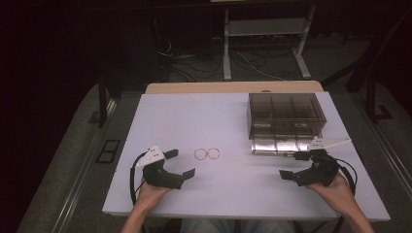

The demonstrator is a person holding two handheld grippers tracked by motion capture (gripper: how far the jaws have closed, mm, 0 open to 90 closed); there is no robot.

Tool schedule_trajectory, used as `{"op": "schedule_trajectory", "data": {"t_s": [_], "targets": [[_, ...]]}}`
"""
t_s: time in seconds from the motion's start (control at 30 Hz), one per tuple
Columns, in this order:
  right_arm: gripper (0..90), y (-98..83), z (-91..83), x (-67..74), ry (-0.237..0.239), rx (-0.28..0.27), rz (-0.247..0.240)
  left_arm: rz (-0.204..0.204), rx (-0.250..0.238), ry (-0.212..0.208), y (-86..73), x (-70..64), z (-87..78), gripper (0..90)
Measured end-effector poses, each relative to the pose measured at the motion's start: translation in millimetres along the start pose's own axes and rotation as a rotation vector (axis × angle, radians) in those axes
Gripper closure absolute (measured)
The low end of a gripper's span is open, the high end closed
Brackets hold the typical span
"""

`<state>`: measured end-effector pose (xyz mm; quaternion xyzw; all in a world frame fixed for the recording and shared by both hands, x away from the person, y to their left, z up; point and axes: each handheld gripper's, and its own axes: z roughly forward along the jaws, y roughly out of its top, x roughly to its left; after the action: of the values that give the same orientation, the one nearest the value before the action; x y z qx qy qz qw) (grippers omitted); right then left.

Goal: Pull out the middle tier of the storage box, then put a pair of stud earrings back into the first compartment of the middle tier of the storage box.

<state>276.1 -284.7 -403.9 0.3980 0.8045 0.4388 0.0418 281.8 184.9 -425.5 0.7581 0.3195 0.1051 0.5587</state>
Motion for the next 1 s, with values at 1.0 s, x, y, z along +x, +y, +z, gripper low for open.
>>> {"op": "schedule_trajectory", "data": {"t_s": [1.0], "targets": [[0.2,-28.8,11.9,11.7,-0.039,-0.075,-0.014,0.123,0.118,0.034,14.1,-9.1,6.6,0.0]]}}
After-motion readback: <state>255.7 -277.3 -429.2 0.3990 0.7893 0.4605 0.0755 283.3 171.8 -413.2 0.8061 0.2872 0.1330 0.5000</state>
